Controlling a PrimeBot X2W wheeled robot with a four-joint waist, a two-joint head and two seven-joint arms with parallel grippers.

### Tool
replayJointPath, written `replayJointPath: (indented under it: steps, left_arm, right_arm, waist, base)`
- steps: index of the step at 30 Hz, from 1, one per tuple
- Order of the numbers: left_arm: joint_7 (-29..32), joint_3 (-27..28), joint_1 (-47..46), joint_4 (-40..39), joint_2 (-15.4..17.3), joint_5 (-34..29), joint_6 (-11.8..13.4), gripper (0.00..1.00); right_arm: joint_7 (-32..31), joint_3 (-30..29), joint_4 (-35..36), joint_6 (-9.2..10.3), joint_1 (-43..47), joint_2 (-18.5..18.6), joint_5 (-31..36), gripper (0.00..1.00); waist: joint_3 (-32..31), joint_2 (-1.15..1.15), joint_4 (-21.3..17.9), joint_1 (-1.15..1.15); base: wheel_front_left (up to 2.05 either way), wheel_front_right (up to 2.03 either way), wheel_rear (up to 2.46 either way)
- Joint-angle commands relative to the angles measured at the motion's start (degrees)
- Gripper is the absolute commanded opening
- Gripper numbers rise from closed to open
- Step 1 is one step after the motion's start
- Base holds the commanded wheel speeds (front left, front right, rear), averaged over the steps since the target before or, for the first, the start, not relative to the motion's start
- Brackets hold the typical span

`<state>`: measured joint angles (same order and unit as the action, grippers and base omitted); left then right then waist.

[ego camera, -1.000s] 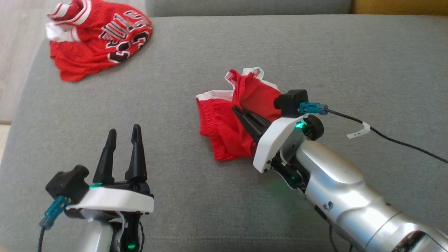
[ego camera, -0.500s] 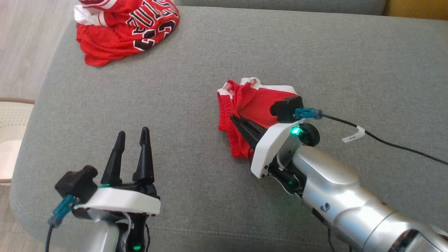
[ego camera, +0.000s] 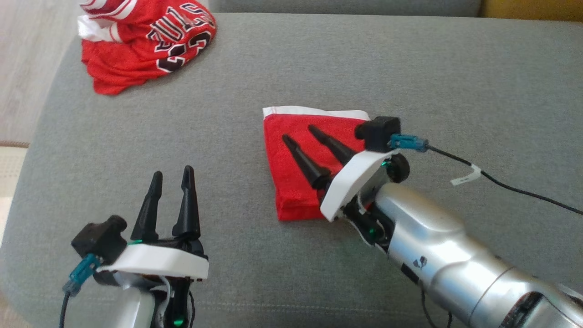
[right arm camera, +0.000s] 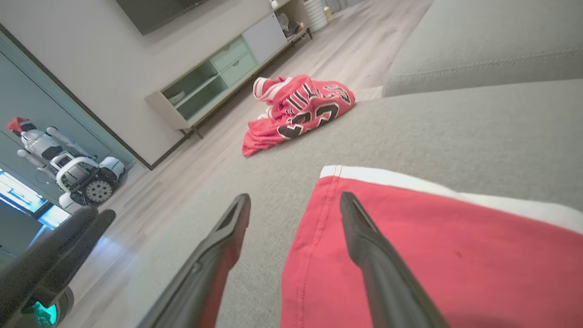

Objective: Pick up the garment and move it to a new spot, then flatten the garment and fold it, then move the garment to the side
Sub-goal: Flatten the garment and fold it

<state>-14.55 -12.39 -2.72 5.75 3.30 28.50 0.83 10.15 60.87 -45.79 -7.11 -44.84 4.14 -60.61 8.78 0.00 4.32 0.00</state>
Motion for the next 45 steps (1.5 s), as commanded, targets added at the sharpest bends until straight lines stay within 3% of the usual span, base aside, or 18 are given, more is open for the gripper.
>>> replayJointPath:
  steps: [1, 9, 12, 17, 24, 29, 36, 45]
  left_arm:
    - [-0.4, 1.7, -2.2, -2.0, 0.0, 0.1, 0.2, 1.00]
    - [-0.4, 2.1, -1.6, -2.8, 0.0, -0.2, 0.3, 1.00]
    - [-0.4, 2.5, -1.3, -3.3, 0.0, -0.4, 0.3, 1.00]
    - [-0.4, 2.9, -0.9, -3.6, 0.0, -1.3, 0.1, 1.00]
    - [-0.4, 3.4, 1.3, -2.4, -0.1, -5.5, 0.2, 1.00]
    - [-0.4, 3.9, 3.7, -2.0, -0.2, -7.7, 0.4, 1.00]
    - [-0.4, 5.3, 7.1, -1.8, -0.3, -11.6, 0.5, 1.00]
    - [-0.4, 7.2, 8.1, -1.3, -0.4, -13.0, 0.1, 1.00]
  right_arm:
    - [1.5, -1.1, 1.2, -0.37, -1.6, -1.3, -0.5, 1.00]
    - [4.7, -9.6, -4.1, -0.37, -3.4, -0.3, 4.0, 1.00]
    - [4.8, -15.7, -2.8, -0.37, -2.9, 1.4, 8.3, 1.00]
    - [4.8, -31.0, 3.6, -0.37, 3.4, 3.3, 21.5, 1.00]
    - [4.8, -50.7, 18.9, -0.37, 21.1, -0.1, 42.0, 1.00]
    - [4.8, -54.9, 24.4, -0.37, 29.1, -1.1, 46.5, 1.00]
    - [4.8, -53.5, 27.6, -0.37, 34.3, -1.2, 46.2, 1.00]
    - [4.8, -50.9, 26.5, -0.37, 35.1, -1.2, 45.6, 1.00]
  waist:
    - [-0.1, 0.00, -0.6, 0.00]
    - [-0.5, 0.00, -2.6, 0.00]
    - [-0.7, 0.00, -3.2, 0.00]
    - [-2.0, 0.00, -3.9, 0.00]
    - [-5.7, 0.00, -4.9, 0.00]
    - [-7.4, 0.00, -6.1, 0.00]
    - [-8.1, 0.00, -7.3, 0.00]
    - [-8.5, 0.00, -6.8, 0.00]
  base:
    - [0.00, 0.00, 0.00]
    - [0.00, 0.00, 0.00]
    - [0.00, 0.00, 0.00]
    - [0.00, 0.00, 0.00]
    - [0.00, 0.00, 0.00]
    - [0.00, 0.00, 0.00]
    - [0.00, 0.00, 0.00]
    - [0.00, 0.00, 0.00]
